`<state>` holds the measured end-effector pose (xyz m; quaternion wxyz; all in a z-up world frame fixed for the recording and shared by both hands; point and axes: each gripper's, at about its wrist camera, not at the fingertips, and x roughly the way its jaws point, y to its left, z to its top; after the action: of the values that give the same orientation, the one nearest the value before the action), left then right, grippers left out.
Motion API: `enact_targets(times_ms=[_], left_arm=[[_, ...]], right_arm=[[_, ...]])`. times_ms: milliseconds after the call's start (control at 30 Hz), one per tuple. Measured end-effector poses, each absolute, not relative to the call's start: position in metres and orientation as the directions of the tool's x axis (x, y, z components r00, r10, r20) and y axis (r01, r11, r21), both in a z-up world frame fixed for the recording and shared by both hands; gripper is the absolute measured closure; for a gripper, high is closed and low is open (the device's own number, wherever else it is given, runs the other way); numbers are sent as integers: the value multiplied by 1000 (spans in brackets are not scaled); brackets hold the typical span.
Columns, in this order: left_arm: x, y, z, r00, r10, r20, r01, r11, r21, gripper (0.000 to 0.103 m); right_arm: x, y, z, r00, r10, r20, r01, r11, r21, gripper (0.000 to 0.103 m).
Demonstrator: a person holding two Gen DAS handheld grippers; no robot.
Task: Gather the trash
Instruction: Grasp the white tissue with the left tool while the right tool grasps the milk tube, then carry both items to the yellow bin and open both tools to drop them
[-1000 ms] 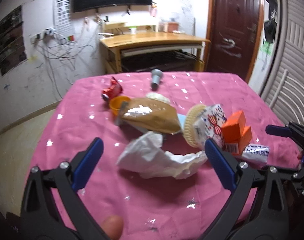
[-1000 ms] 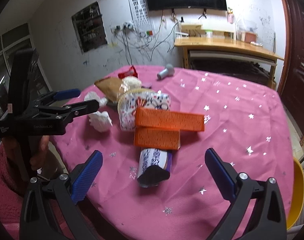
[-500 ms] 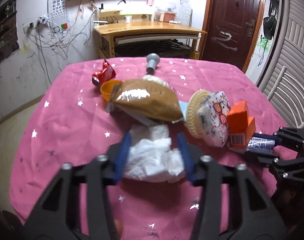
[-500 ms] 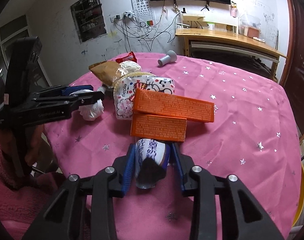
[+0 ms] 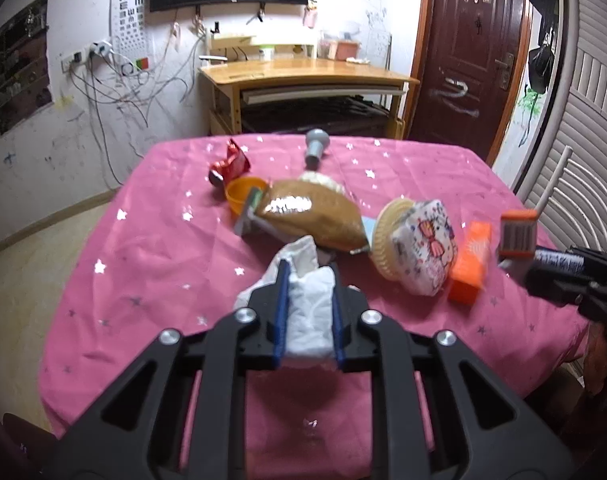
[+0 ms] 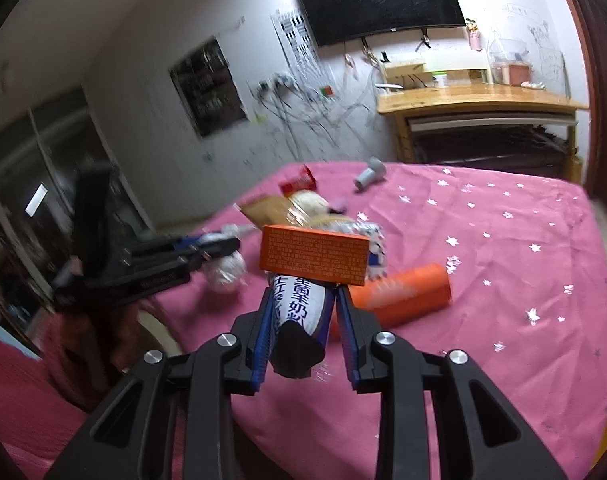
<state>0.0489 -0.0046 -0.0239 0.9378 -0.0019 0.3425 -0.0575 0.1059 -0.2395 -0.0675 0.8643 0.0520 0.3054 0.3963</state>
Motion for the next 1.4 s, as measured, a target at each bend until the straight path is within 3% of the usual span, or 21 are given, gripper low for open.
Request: enact_targets(times_ms=[233,667,867,1067,1267,1400], left_arm=[[45,-7,-6,786,-95,-611,102,995,-23,87],[69,-55,31,803,-179,-569,203,979,-22,87],[94,-110,42,776,-255,-578,297,955,-22,87],[117,-179,46,713,-362,-601,413,909,-57,87],[131,-247,51,642,-452,-619,524,848,-76,87],[140,-295,49,584,-507,-635,585,804,-105,87]], right_arm=[[119,-263,-66,384,850,-360,-635,526,565,78],[117,-314,-51,538,762,-361,-572,645,507,78],[116,-372,-47,684,632,-364,-465,762,450,78],[108,-439,-58,847,318,-425,-180,925,334,78],[106,-475,-82,865,86,-494,35,973,229,78],[115,-495,-105,838,58,-543,83,969,232,78]])
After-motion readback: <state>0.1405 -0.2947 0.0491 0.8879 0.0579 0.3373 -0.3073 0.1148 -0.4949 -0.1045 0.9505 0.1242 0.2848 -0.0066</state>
